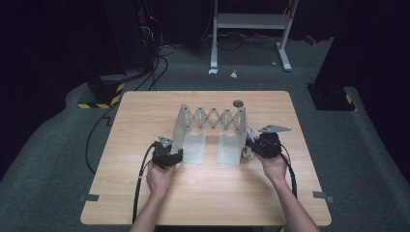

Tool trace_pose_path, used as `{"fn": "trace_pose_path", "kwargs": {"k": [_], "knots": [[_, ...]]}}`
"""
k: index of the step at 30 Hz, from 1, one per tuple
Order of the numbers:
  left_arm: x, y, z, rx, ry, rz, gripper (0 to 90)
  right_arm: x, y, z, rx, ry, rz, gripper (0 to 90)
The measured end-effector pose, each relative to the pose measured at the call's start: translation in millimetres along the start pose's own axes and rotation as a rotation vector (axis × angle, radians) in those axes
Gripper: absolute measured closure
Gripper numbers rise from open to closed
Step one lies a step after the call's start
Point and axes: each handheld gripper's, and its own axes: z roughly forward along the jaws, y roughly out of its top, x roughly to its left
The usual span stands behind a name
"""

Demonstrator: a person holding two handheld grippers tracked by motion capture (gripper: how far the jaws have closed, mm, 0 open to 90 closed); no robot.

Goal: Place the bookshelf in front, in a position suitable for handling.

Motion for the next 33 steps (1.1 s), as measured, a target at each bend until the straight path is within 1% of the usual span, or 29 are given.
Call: {"fn": "trace_pose_path", "kwargs": {"k": [4, 9, 17, 20, 24, 28, 30, 31, 33], "knots": [[0.0, 0.0, 0.0, 0.000, 0.000, 0.000, 37.7, -2.7, -5.6, 8.0, 0.023, -0.001, 0.009, 84.2], [0.1, 0.0, 0.0, 0.000, -0.001, 0.001, 37.7, -6.4, -12.8, 18.0, 0.046, 0.004, 0.035, 84.2], [-0.1, 0.0, 0.1, -0.001, -0.002, 0.000, 38.0, -12.1, -23.8, 36.0, 0.099, 0.003, 0.061, 84.2], [-0.1, 0.0, 0.1, -0.001, -0.002, 0.000, 38.0, -12.4, -25.5, 39.0, 0.109, 0.006, 0.064, 84.1], [-0.1, 0.0, 0.0, -0.001, -0.004, 0.000, 38.2, -12.9, -23.4, 36.9, 0.105, 0.013, 0.063, 84.0], [-0.1, 0.0, 0.0, -0.001, -0.007, 0.001, 38.8, -13.5, -15.7, 27.6, 0.067, 0.033, 0.072, 83.9], [-0.1, 0.0, 0.0, -0.001, -0.006, 0.001, 38.9, -12.2, -10.9, 23.1, 0.059, 0.035, 0.059, 83.9], [0.0, 0.0, 0.0, -0.001, -0.007, 0.002, 38.9, -12.0, -8.5, 20.2, 0.044, 0.038, 0.050, 83.9], [-0.1, 0.0, 0.0, -0.002, -0.006, 0.002, 38.9, -12.9, -5.5, 15.5, 0.032, 0.049, 0.053, 83.9]]}}
